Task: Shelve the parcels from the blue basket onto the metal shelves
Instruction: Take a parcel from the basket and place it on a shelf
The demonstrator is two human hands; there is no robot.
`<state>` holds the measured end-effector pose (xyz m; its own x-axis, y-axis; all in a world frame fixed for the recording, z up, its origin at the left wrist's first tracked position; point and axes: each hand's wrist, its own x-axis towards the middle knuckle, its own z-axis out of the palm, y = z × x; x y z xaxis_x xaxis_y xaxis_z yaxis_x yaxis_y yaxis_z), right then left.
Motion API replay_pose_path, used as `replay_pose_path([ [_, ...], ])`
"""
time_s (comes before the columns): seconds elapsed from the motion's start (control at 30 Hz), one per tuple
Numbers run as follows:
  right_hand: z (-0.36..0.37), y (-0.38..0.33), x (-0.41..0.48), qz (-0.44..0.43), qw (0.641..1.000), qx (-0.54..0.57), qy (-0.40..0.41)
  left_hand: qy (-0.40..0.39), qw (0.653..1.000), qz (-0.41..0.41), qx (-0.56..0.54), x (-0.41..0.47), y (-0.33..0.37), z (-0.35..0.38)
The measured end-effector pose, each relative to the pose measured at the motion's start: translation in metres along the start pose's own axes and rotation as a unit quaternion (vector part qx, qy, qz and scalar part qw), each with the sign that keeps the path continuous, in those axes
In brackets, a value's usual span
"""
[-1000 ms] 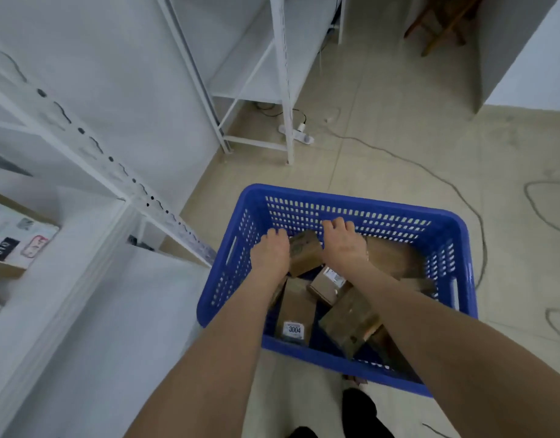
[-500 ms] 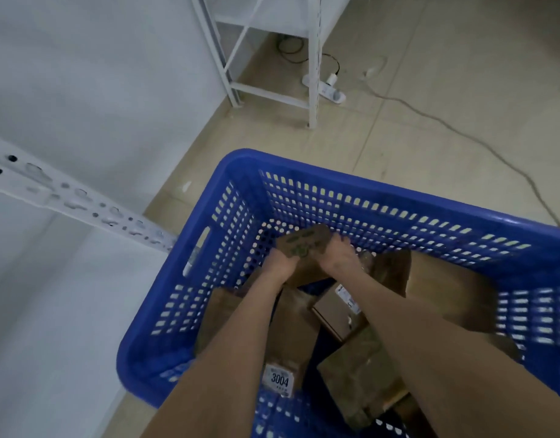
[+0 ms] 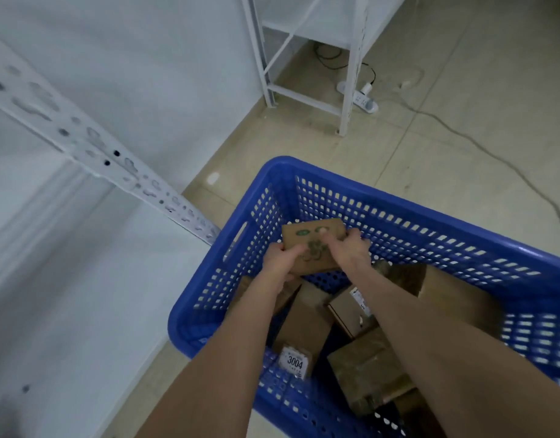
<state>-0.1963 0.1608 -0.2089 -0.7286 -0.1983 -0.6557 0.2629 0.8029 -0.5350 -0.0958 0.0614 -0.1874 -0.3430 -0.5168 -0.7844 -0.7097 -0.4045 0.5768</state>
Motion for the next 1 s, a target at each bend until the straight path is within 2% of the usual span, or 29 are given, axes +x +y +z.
replay_pose_path([
  [0.13, -0.021, -0.031, -0.055, 0.007, 0.989, 0.146, 0.006, 0.034, 0.999, 0.025, -0.032, -0.073, 0.030, -0.029],
  [0.23, -0.039, -0.055, -0.101, 0.010, 0.961, 0.275, -0.009, 0.074, 0.993, 0.051, -0.070, -0.124, 0.043, -0.051],
  [0.3, -0.052, -0.067, -0.130, 0.021, 0.946, 0.323, -0.035, 0.102, 0.986, 0.079, -0.105, -0.160, 0.051, -0.066],
  [0.47, -0.078, -0.094, -0.212, 0.011, 0.931, 0.323, -0.168, 0.152, 0.966, 0.137, -0.156, -0.258, 0.059, -0.103],
  [0.6, -0.082, -0.107, -0.270, -0.028, 0.922, 0.284, -0.261, 0.196, 0.953, 0.143, -0.182, -0.323, 0.051, -0.138],
  [0.77, -0.070, -0.121, -0.334, -0.049, 0.889, 0.283, -0.356, 0.242, 0.943, 0.155, -0.170, -0.390, 0.029, -0.185],
  [0.87, -0.056, -0.130, -0.369, -0.050, 0.883, 0.271, -0.379, 0.261, 0.941, 0.152, -0.155, -0.424, 0.010, -0.210],
  [1.0, -0.031, -0.136, -0.418, -0.069, 0.879, 0.257, -0.396, 0.292, 0.927, 0.140, -0.188, -0.460, -0.016, -0.239],
])
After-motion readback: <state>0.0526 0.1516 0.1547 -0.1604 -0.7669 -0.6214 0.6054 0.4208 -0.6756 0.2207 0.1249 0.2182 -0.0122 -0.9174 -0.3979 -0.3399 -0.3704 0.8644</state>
